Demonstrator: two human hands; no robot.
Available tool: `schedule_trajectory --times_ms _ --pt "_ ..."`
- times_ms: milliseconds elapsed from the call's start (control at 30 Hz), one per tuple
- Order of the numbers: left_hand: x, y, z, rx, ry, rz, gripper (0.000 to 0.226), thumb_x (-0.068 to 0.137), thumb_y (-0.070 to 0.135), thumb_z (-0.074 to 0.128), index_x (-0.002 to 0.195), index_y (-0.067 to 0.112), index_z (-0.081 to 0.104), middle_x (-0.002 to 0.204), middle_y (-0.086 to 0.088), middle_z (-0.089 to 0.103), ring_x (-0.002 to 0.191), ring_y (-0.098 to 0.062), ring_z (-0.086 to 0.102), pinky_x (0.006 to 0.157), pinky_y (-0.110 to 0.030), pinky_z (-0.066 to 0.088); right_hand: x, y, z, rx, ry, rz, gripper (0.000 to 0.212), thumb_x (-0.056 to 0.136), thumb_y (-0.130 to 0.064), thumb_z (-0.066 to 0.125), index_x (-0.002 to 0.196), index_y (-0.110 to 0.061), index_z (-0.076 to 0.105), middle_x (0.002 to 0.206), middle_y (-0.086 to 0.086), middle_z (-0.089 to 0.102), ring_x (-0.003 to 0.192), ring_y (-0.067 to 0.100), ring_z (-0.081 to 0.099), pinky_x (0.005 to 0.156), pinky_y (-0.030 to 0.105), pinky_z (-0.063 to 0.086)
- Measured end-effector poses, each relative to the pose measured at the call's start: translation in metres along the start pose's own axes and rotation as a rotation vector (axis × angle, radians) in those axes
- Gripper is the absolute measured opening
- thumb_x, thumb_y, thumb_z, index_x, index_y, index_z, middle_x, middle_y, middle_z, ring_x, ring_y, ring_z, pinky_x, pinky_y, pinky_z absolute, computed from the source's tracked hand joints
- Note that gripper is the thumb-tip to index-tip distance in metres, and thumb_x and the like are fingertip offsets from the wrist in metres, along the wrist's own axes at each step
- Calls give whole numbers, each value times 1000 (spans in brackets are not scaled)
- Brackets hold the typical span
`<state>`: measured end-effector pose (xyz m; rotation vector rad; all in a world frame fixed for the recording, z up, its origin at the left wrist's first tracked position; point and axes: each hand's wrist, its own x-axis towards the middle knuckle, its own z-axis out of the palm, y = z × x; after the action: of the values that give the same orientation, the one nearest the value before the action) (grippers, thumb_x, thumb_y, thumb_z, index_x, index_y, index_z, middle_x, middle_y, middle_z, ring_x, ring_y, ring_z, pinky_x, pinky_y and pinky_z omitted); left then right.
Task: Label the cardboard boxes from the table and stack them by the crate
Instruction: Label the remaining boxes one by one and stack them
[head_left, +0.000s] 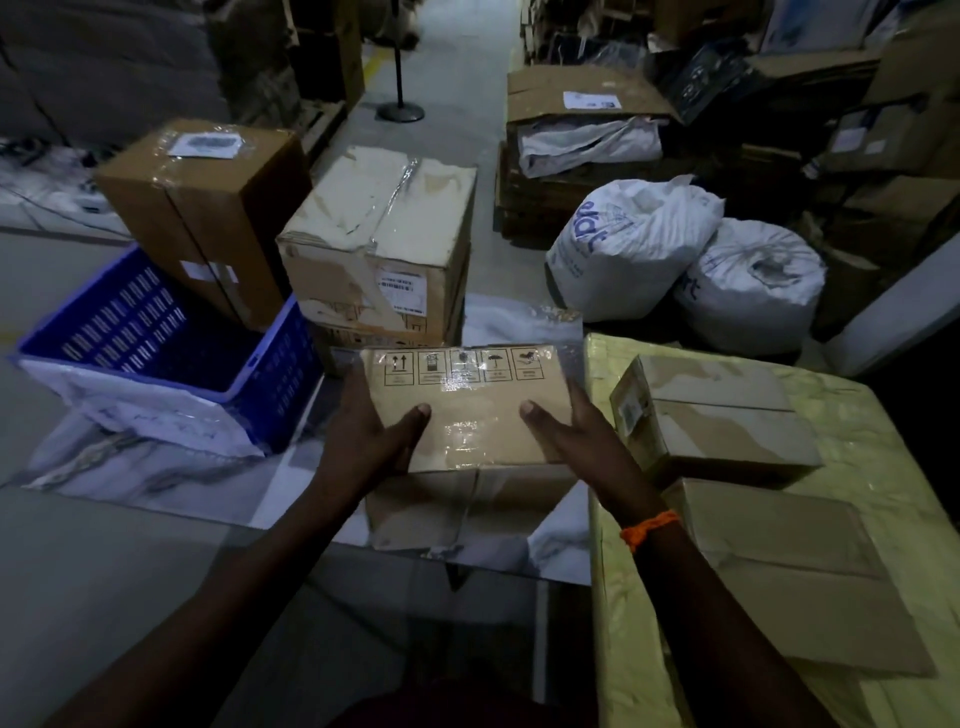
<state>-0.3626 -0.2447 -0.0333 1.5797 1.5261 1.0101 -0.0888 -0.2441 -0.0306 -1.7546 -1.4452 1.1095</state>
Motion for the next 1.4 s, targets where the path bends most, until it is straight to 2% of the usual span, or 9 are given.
schedule_trajectory --times_ms 100,400,533,733,900,1000,1167,1333,1400 --pt "-5 9 8 -116 -9 -70 73 83 44 77 144 26 41 135 10 60 120 3 56 98 -32 50 -13 7 -8 79 29 -39 53 94 -56 66 141 -33 56 130 -12 68 119 7 63 106 41 52" --pt "-9 34 52 -162 -102 -161 78 73 53 79 141 34 44 127 9 67 118 -14 63 99 -49 55 -45 23 -49 192 202 31 43 95 -45 70 134 -30 61 120 -7 72 112 15 68 97 41 57" --pt "0 55 74 -202 -85 -108 69 88 21 79 145 19 41 126 4 64 116 -14 61 98 -33 51 -48 32 -75 136 236 -1 50 94 -43 72 139 -31 57 121 -11 69 112 11 66 94 39 57" --pt "-5 56 82 -303 -32 -148 51 98 40 62 142 20 46 129 11 60 108 10 55 77 -6 44 -64 55 -80 182 186 -30 72 86 -16 81 145 -30 43 124 -22 59 103 -19 60 76 8 52" --pt "-15 33 71 -405 -61 -292 40 98 62 50 117 32 69 117 10 70 110 -8 64 91 -42 55 -89 79 -69 375 244 61 45 100 -20 65 142 -25 50 126 -12 67 119 11 65 90 30 55" --pt "-16 20 64 -478 -190 -522 41 91 63 56 116 32 69 108 5 71 101 -15 63 75 -35 52 -93 78 -66 531 203 249 21 110 -34 43 119 -30 62 119 3 69 106 22 67 79 36 56" --pt "-25 -35 74 -333 -365 -525 40 94 26 72 133 20 66 110 0 76 103 -26 71 79 -39 61 -97 91 -37 296 41 259 44 94 -55 64 130 -29 62 122 -8 70 106 3 66 76 12 51" --pt "-45 -56 81 -319 -313 -477 64 77 30 79 138 25 61 117 1 74 106 -21 71 86 -42 61 -94 120 -11 181 69 242 86 73 -63 81 146 -29 49 131 -8 64 118 10 63 99 36 55" --pt "-50 -62 83 -296 -291 -493 67 76 31 79 139 26 60 118 2 74 106 -19 71 88 -43 60 -92 124 -6 176 59 244 81 80 -48 85 147 -24 47 130 -8 62 113 3 61 95 28 55"
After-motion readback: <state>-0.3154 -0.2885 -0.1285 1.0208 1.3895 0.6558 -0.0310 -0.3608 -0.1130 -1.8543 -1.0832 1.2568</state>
